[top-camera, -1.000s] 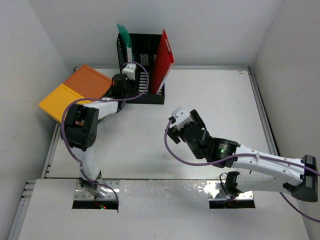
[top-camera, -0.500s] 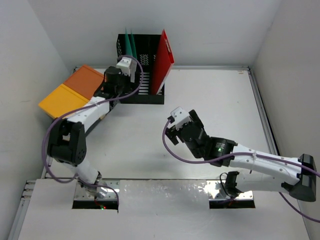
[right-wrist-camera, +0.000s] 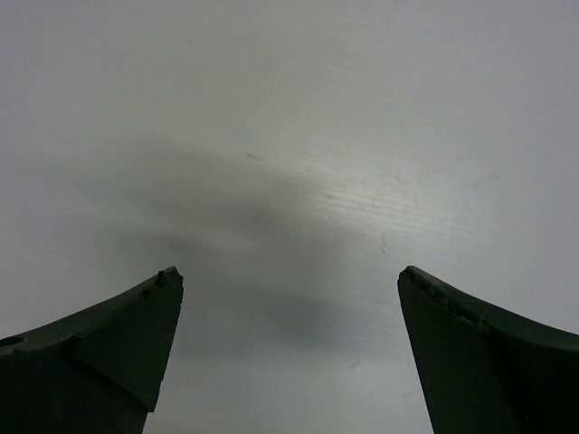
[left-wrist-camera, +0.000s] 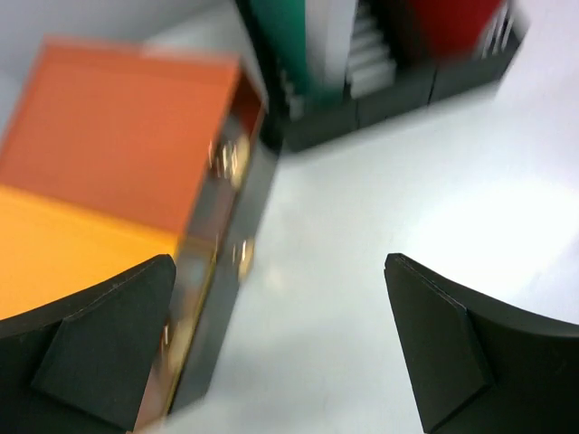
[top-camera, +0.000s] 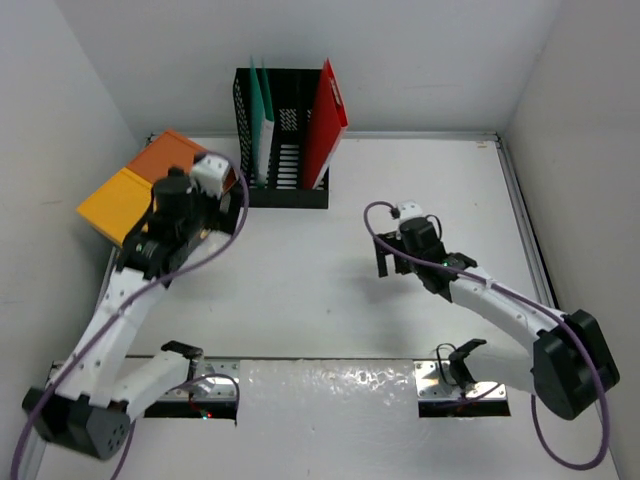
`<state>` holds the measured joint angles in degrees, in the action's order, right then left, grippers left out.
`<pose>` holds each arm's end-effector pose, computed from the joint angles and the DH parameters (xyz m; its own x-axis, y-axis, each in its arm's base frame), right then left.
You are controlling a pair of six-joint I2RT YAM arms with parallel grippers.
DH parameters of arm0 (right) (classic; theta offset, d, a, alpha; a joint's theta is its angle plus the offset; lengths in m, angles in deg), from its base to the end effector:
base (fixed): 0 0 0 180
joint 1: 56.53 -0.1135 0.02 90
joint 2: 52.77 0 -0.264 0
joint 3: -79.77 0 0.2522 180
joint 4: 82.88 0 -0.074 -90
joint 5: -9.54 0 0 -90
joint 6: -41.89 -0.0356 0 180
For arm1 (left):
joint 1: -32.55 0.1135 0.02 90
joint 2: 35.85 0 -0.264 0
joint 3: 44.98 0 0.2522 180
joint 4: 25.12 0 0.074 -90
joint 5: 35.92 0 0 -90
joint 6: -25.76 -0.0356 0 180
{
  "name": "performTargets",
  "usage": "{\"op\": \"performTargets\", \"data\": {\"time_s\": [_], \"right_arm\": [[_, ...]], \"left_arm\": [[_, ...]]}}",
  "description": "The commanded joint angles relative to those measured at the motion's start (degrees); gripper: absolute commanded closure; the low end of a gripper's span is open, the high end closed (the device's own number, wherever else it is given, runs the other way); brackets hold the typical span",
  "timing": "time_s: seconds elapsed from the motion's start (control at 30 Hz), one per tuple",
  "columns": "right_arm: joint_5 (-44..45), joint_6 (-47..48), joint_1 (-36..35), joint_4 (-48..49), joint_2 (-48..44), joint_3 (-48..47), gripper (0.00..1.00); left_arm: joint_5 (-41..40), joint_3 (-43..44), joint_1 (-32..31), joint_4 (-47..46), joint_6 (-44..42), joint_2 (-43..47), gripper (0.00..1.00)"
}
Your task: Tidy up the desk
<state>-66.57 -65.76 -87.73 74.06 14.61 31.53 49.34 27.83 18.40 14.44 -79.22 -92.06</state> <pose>0.2073 0.1155 0.2016 -0.6539 -0.0519 -0.7548 -0.1600 0.9846 0.0710 0.2098 -0.0499 0.3622 -0.3215 0.3467 -0.8812 0.2618 0.9268 0.2691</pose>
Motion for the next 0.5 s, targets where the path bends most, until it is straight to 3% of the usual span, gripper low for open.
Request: {"op": "performTargets", "data": {"time_s": [0.0,0.17,0.23,0.37,0.47], "right_arm": [[-7.2,-4.5,7.3,4.7,-3.7,5.4,0.01],[-6.6,-8.6,16.6,7.0,-8.9,14.5,0.01],[-1.5,-9.9,16.7,5.4,-11.1,16.0,0.01],[1.4,-11.4,16.7,2.1,-13.9,16.5,0.01],[3.3,-12.6,16.7,2.2,-16.2,17.7,0.01]], "left_arm": [[-2.7,-10.1,0.6,10.4,-6.9,8.5,0.00],[-2.4,-21.2,0.6,14.4,-11.6,28.9,0.00],[-8.1,-21.3,0.6,12.2,-9.3,36.6,0.00],[-4.9,-22.5,0.6,14.6,-12.8,41.2,0.00],[-7.8,-27.0,0.6,13.4,-13.4,41.0,0.00]]}}
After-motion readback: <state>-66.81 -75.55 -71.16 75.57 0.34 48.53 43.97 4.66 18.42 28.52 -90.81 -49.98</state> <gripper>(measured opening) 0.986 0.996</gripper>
